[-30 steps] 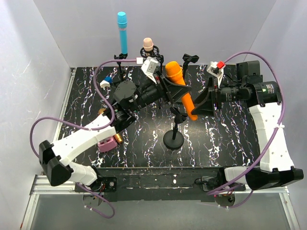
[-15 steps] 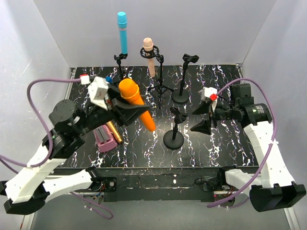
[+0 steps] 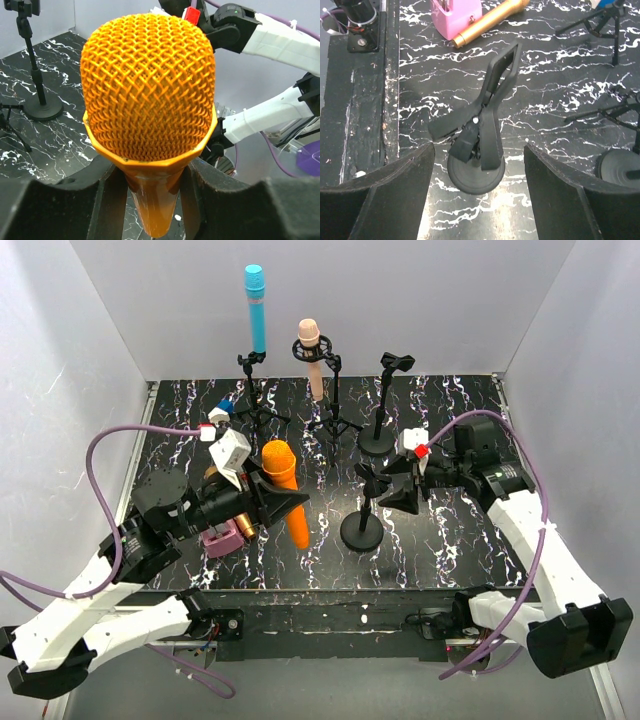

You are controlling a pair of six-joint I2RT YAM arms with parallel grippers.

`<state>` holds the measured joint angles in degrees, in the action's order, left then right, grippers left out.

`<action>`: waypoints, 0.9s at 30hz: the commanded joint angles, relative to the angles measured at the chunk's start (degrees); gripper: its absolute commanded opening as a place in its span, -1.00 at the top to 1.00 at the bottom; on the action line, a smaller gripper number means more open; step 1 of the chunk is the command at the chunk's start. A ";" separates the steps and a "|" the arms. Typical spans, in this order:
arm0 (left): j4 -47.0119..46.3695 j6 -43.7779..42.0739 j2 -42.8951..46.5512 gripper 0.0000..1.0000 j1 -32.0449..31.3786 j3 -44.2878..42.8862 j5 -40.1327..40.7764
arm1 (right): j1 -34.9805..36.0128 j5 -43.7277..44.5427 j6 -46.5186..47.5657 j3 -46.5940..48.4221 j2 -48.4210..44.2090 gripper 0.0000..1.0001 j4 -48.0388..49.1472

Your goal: Attach the microphones to the stand

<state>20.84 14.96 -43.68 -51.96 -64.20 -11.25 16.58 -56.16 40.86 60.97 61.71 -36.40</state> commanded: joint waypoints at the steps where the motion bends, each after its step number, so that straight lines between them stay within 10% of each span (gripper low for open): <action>1: -0.71 1.65 1.23 1.00 -0.07 0.04 0.70 | 1.09 -1.94 -3.59 -2.16 0.69 -0.55 8.18; 20: -2.21 4.29 -0.18 1.00 -0.07 1.19 -0.18 | 1.18 -5.27 -12.12 -12.80 0.86 -0.47 23.47; 27: -2.21 5.16 0.26 1.00 -0.07 1.36 -0.36 | -0.23 -10.01 -24.06 -24.58 1.39 -0.50 46.05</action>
<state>20.49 19.33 -44.42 -51.96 -62.61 -11.18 16.84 -62.48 23.55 39.92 63.09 -5.13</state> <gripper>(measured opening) 0.371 0.752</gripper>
